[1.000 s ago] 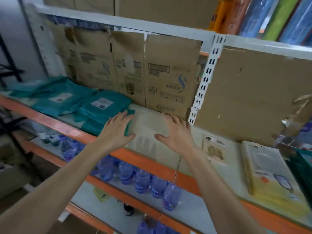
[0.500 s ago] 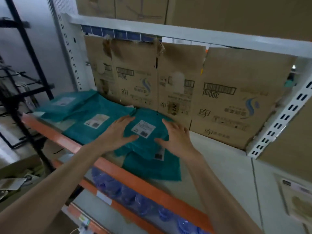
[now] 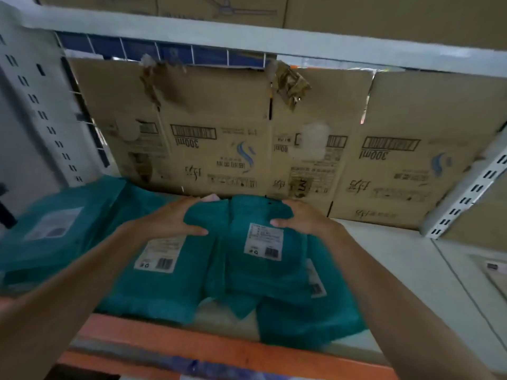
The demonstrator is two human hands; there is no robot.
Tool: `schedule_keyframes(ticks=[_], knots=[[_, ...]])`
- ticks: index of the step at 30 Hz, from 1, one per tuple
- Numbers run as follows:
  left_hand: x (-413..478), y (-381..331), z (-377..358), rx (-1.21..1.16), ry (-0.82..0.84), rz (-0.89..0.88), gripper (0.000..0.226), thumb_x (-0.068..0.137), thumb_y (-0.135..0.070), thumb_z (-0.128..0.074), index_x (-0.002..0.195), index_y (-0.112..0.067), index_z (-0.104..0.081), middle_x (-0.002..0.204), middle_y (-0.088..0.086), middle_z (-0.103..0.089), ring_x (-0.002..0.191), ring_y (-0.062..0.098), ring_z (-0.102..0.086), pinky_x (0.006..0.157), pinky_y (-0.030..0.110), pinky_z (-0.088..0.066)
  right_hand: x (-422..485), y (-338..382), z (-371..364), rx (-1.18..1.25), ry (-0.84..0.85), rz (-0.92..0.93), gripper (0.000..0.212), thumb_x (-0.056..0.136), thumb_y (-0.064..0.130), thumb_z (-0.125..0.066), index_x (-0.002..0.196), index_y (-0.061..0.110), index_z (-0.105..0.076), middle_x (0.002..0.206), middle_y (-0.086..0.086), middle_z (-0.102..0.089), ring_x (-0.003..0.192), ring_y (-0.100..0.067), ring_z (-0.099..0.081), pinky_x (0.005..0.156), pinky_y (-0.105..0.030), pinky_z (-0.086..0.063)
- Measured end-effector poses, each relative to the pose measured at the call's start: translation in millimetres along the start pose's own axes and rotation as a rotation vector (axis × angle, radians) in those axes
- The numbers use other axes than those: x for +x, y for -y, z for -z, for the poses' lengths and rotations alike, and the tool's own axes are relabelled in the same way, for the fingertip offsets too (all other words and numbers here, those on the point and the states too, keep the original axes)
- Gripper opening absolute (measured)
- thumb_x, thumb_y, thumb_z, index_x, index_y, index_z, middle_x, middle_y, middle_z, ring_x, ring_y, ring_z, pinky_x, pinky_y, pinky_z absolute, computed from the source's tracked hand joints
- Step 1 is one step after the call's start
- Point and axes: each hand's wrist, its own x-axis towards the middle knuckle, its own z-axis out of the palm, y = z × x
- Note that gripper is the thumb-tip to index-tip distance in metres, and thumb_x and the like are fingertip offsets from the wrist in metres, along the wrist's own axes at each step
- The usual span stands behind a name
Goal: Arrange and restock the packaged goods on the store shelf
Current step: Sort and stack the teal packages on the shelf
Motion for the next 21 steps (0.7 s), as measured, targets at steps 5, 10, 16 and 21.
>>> schedule_keyframes(ticks=[5, 10, 16, 21], knots=[[24.3, 23.2, 23.9, -0.015, 0.143, -0.067, 0.072, 0.065, -0.046, -0.077, 0.120, -0.045, -0.032, 0.118, -0.029, -0.040, 0.118, 0.004, -0.041, 0.078, 0.000, -0.037, 17.5, 1.7, -2.1, -0.030, 0.077, -0.101, 0.093, 0.077, 0.045, -0.070, 0.148, 0.015, -0.019, 0.156, -0.004, -0.016, 0.141, -0.021, -0.020, 0.112, -0.032, -0.021], [51.1, 39.2, 33.2, 0.268, 0.130, -0.141, 0.090, 0.046, -0.066, -0.078, 0.124, -0.038, -0.043, 0.111, -0.011, -0.041, 0.111, 0.012, -0.039, 0.091, 0.028, -0.036, 27.0, 3.2, -2.2, -0.034, 0.069, -0.130, 0.094, 0.074, 0.042, -0.074, 0.148, 0.015, -0.021, 0.155, -0.005, -0.020, 0.140, -0.023, -0.023, 0.110, -0.032, -0.022], [68.7, 50.0, 40.3, 0.238, 0.168, -0.116, 0.045, 0.062, -0.036, -0.083, 0.084, -0.028, -0.046, 0.092, -0.007, -0.050, 0.090, 0.013, -0.048, 0.075, 0.030, -0.039, 31.8, -3.6, -0.2, 0.052, -0.077, -0.146, 0.080, 0.069, 0.036, -0.080, 0.135, 0.013, -0.042, 0.139, -0.007, -0.044, 0.126, -0.024, -0.042, 0.105, -0.033, -0.034], [71.4, 51.8, 43.9, 0.178, 0.163, -0.142, 0.026, 0.073, -0.024, -0.077, 0.082, -0.008, -0.058, 0.079, 0.000, -0.057, 0.073, 0.012, -0.052, 0.062, 0.026, -0.035, 28.1, -3.5, 11.3, 0.109, -0.111, -0.130, 0.060, 0.072, 0.033, -0.078, 0.122, 0.010, -0.053, 0.123, -0.007, -0.051, 0.117, -0.024, -0.048, 0.100, -0.036, -0.038]])
